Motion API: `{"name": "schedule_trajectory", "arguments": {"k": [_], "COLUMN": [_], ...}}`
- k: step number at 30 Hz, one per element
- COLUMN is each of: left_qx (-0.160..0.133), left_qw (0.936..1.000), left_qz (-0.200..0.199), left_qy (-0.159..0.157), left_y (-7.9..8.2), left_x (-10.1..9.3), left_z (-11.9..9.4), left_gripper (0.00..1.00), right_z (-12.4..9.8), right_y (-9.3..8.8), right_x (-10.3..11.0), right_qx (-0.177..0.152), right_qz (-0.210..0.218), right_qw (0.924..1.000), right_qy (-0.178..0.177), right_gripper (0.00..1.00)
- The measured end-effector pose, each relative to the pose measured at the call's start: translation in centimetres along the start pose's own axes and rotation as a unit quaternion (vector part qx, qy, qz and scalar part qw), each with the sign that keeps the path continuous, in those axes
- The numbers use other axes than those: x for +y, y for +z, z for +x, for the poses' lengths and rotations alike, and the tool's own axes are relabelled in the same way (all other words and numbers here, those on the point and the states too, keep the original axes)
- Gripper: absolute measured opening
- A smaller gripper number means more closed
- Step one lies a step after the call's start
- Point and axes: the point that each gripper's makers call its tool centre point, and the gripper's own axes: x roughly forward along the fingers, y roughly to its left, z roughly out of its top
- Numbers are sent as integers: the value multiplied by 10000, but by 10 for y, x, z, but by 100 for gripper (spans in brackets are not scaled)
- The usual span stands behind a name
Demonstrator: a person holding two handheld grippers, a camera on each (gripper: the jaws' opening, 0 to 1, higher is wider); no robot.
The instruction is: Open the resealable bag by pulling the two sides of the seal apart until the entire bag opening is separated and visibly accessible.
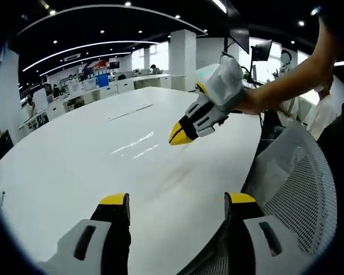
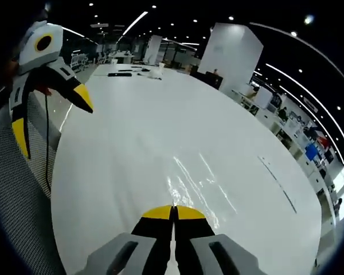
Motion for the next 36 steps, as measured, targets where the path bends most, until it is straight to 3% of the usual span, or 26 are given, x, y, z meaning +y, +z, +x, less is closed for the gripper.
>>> {"name": "schedule_trajectory", "arguments": {"k": [4, 7, 19, 29, 36], "left_qx": [41, 232, 249, 242, 253], "left_qw": [10000, 9996, 9994, 9994, 9992], "left_qz": [-75, -137, -229, -261, -298], "left_qy": [35, 14, 45, 18, 32], "left_y": [-3, -12, -14, -15, -18], "left_x": [3, 3, 4, 3, 3], "left_z": [-1, 1, -2, -4, -7], "left_gripper": [65, 64, 65, 64, 65], "right_z": [3, 8, 7, 7, -2], "right_y": [-1, -7, -18, -10, 1], "right_x": [-5, -7, 10, 32, 40], "right_qx": [-1, 85, 92, -116, -409], "right_qz": [86, 182, 465, 692, 965], "right_qw": [9999, 9997, 9989, 9975, 9942], "right_qy": [-60, -105, -37, 124, 239], "right_gripper": [0, 0, 5, 8, 22]}}
